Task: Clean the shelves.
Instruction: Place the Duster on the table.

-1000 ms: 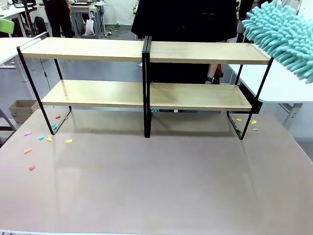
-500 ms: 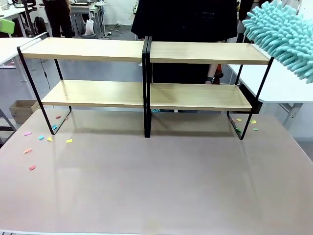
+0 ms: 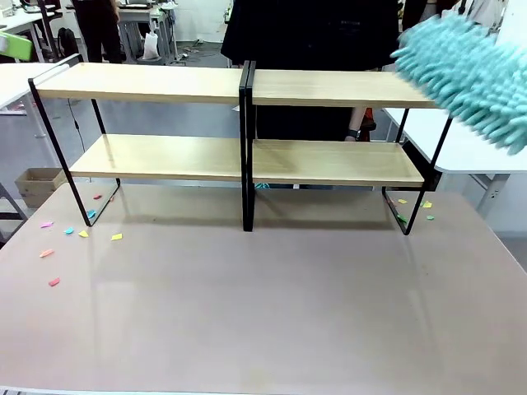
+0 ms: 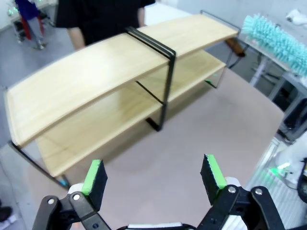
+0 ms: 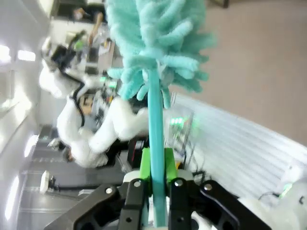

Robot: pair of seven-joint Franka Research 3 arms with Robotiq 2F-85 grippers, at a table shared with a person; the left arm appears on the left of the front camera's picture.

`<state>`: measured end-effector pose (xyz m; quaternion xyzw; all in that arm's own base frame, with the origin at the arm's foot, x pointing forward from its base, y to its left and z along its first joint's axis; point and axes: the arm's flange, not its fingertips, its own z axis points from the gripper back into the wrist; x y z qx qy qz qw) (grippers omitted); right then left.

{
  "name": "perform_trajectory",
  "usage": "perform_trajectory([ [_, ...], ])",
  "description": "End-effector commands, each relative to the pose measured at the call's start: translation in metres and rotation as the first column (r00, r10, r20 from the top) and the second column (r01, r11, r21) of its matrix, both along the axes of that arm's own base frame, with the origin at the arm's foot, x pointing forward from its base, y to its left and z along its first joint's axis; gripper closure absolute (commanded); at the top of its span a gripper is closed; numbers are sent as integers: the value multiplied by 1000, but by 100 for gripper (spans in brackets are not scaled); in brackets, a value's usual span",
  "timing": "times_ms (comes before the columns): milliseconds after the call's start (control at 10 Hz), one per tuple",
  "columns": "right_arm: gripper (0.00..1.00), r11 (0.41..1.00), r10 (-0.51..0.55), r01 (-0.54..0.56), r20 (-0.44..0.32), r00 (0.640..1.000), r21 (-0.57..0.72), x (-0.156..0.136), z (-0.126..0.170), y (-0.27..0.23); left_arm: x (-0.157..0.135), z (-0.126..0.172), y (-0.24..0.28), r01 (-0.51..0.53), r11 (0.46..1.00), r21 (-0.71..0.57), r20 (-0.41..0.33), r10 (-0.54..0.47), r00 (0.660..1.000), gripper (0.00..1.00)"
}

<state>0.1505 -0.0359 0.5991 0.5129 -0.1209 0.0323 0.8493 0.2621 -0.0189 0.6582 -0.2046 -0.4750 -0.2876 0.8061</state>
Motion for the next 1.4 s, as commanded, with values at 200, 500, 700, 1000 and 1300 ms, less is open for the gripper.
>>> perform_trajectory([
  [200,88,945,267,-323,-431,862,-60,9,-109,-9,33,-141,37,-88,970,-227,-402,-11,916,0],
  [500,88,855,438,-518,-539,720,3,17,-174,-6,37,-238,42,-94,967,-237,-685,-98,722,0],
  [700,88,873,414,-488,-527,742,-2,39,-211,-18,37,-291,33,-76,963,-260,-750,-151,644,0],
  [1000,88,871,472,-485,-413,779,79,84,-232,-29,89,-237,69,-112,960,-258,-746,-124,655,0],
  [1300,88,857,513,-475,-421,748,199,117,-239,-43,89,-237,69,-112,960,-258,-746,-124,655,0],
])
